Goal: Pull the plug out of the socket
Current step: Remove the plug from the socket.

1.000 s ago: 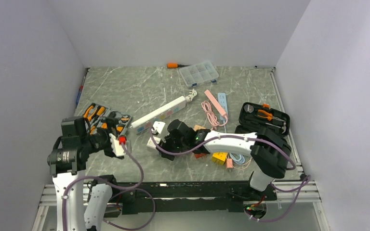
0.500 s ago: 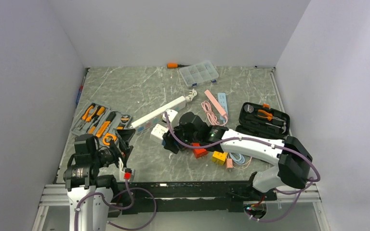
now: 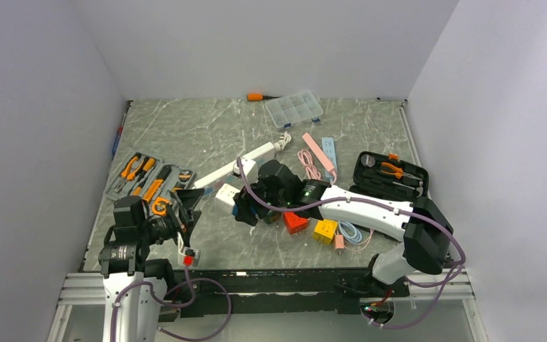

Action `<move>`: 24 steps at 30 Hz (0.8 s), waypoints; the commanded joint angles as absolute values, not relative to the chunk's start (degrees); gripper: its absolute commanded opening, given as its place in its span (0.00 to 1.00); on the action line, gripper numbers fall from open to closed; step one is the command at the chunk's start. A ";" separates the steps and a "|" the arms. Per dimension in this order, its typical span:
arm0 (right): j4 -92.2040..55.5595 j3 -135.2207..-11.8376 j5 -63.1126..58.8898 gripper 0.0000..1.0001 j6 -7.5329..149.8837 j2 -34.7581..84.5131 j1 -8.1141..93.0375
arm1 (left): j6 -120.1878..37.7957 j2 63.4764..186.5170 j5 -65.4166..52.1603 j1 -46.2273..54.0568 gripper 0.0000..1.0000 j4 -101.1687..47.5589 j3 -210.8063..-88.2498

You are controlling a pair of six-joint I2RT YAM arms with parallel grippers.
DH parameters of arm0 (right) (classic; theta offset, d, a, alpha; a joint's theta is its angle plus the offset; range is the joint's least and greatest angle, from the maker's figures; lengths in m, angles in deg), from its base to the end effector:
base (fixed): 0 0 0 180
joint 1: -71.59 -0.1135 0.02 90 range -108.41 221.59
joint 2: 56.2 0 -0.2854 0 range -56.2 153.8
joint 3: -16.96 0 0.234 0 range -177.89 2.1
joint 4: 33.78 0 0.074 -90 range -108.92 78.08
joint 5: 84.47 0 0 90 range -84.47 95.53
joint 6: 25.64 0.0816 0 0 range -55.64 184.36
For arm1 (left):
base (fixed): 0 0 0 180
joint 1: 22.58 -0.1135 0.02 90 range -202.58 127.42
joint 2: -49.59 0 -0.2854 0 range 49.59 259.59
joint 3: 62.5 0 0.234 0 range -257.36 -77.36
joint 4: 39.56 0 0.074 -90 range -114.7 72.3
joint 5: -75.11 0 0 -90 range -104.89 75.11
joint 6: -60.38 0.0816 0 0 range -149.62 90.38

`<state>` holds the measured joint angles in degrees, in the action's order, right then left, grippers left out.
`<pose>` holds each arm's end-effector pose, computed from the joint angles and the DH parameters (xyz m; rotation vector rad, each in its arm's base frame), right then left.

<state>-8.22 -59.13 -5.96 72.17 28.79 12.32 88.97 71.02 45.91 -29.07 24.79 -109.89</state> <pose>0.1665 0.3119 0.2745 -1.1055 2.0141 0.8599 0.0616 -0.0647 0.2495 1.7951 0.5872 0.2880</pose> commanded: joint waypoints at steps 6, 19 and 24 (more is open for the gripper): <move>-10.36 -68.10 -14.05 0.00 76.12 32.05 12.67 | 108.29 71.85 47.96 -24.48 0.99 13.88 -104.81; -7.76 -72.97 -18.72 0.00 77.36 35.52 12.44 | 94.23 75.33 28.30 -8.20 0.96 -6.92 -100.61; -8.82 -72.08 -18.42 0.00 77.65 35.03 12.44 | 92.23 76.33 25.25 -5.04 0.93 -8.66 -100.54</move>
<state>-5.22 -69.64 -16.03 76.61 36.15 12.67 88.99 75.74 29.32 -7.21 -3.27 -100.41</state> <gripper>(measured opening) 0.636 0.943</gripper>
